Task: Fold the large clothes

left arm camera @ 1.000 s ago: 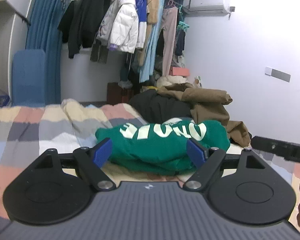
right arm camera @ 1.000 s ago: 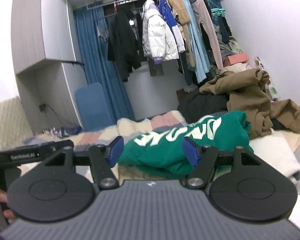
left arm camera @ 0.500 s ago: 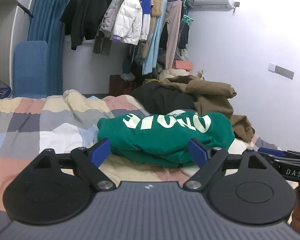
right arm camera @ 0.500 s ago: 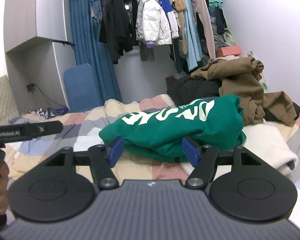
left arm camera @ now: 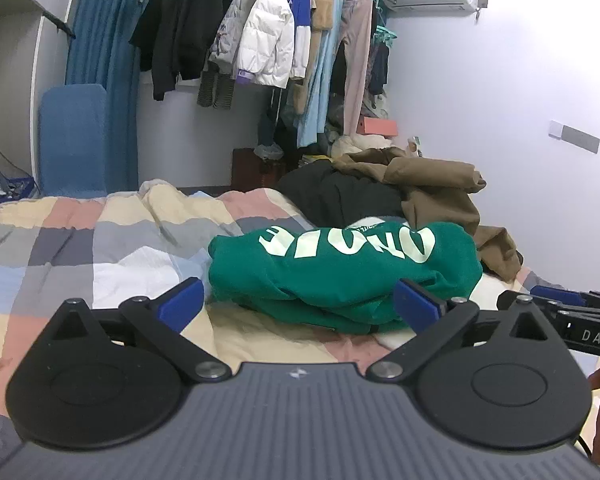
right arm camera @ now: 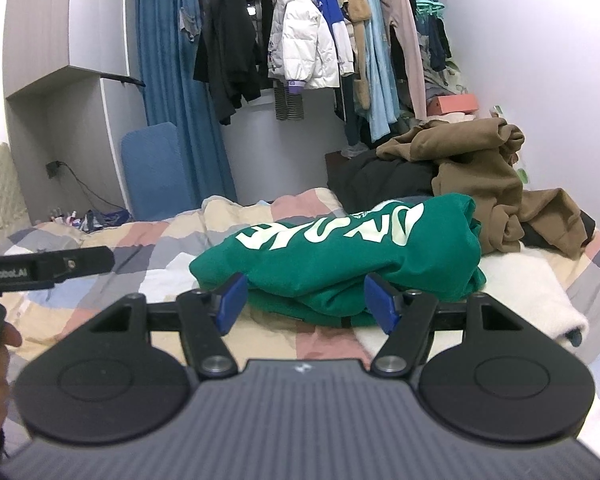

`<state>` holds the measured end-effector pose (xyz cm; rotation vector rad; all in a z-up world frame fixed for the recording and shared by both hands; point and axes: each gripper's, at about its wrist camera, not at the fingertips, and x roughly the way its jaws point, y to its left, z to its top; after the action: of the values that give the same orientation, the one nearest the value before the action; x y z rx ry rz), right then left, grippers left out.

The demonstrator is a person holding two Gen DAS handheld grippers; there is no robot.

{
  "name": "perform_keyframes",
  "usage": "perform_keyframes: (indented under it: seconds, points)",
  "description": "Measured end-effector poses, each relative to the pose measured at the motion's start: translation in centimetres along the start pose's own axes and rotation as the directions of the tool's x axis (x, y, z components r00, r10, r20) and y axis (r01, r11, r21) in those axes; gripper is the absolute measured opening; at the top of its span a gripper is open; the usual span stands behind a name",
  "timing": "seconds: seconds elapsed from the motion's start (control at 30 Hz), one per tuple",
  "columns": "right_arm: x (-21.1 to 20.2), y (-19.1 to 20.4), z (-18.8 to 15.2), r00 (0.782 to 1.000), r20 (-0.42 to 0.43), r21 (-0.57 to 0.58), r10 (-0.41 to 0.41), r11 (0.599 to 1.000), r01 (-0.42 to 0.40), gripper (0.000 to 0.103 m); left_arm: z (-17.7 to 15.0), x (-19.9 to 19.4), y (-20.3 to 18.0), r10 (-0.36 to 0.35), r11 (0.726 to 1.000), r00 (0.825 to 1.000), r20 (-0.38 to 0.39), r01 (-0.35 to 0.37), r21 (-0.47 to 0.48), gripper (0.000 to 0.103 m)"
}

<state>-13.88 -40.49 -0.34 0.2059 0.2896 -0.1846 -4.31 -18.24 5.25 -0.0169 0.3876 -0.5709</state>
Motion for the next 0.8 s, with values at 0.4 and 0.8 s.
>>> perform_keyframes:
  seconds: [0.4, 0.8]
  points:
    - [0.4, -0.2, 0.6, 0.999, 0.009, 0.011, -0.051, 0.999, 0.051, 0.103, 0.0, -0.7, -0.1, 0.014, 1.0, 1.0, 0.004, -0.014, 0.003, 0.103]
    - [0.2, 0.3, 0.2, 0.999, -0.005, -0.01, -0.048, 0.999, 0.048, 0.103, 0.1, -1.4, -0.3, 0.004, 1.0, 1.0, -0.002, -0.004, 0.024, 0.103]
